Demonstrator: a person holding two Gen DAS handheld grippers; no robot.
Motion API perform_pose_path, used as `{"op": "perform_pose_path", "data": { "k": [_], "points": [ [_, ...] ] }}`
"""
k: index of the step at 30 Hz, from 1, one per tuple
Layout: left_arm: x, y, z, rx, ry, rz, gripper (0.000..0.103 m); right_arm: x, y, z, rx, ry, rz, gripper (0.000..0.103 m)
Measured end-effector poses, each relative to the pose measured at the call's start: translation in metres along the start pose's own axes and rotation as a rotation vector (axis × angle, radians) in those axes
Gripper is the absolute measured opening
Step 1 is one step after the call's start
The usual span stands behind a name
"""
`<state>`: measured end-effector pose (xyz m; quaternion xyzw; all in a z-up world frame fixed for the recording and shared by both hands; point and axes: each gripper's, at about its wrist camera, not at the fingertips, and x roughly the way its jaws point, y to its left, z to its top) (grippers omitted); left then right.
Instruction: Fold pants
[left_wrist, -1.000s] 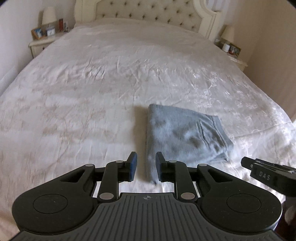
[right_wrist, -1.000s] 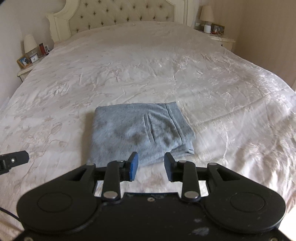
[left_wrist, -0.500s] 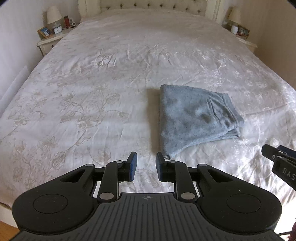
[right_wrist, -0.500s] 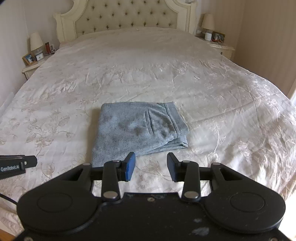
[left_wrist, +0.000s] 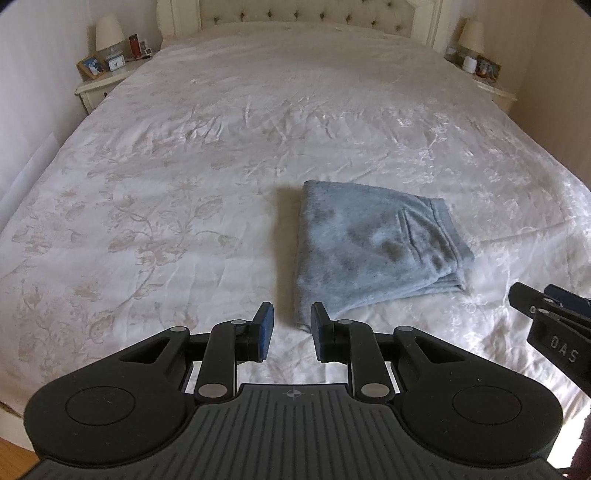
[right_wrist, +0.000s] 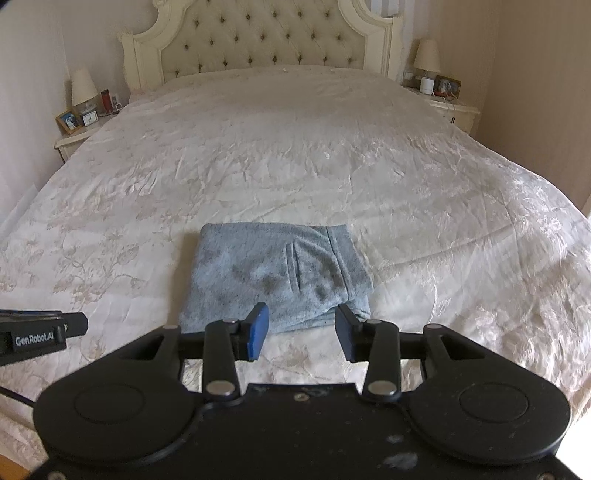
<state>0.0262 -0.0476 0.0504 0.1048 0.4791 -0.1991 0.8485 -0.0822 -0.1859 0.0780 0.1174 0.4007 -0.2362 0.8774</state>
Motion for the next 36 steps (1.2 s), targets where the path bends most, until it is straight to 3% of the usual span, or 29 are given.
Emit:
{"op": "perform_pose_path", "data": {
  "k": [36],
  "points": [
    [0.029,-0.046,0.01,-0.021,0.035,0.037,0.021,0.038,-0.024,0.014,-0.007,0.04,0.042,0.043]
  ]
}}
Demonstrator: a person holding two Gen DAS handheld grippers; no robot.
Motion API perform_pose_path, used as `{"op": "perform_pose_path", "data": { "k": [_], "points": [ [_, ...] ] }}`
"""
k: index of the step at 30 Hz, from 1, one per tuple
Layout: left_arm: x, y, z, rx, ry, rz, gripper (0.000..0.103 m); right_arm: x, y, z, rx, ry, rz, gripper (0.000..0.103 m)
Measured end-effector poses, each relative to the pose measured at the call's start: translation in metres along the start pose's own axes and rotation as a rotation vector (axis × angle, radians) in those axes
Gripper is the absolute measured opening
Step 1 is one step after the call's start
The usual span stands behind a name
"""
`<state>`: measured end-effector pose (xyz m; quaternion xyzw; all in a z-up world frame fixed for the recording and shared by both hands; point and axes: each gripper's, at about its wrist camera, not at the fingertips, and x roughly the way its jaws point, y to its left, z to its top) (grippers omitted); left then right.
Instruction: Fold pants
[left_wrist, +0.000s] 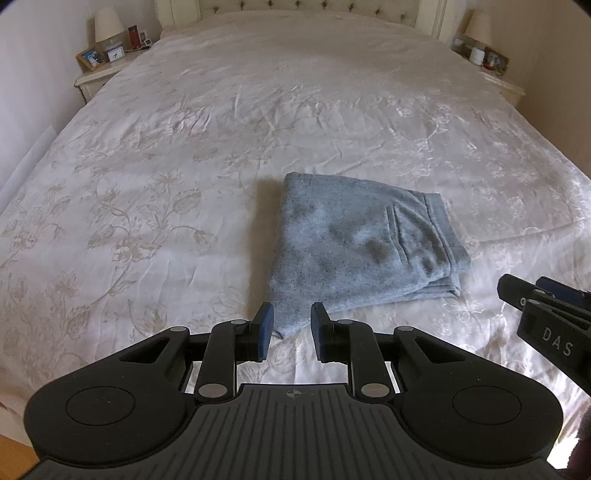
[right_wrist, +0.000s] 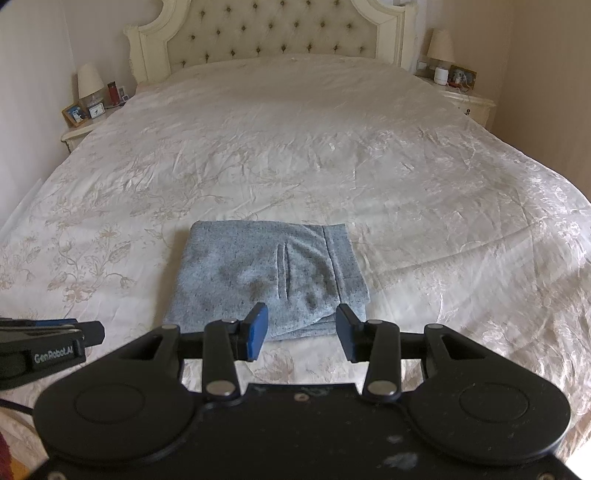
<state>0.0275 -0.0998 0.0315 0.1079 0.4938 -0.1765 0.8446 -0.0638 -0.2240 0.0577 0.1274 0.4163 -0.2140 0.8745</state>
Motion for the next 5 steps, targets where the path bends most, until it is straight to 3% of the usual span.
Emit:
{"op": "perform_pose_path", "data": {
  "k": [5],
  "points": [
    [0.004,-0.0035,0.0016,0.011,0.01,0.0,0.021,0.005,-0.0021,0.0011,0.005,0.007,0.001,0.043]
  ]
}}
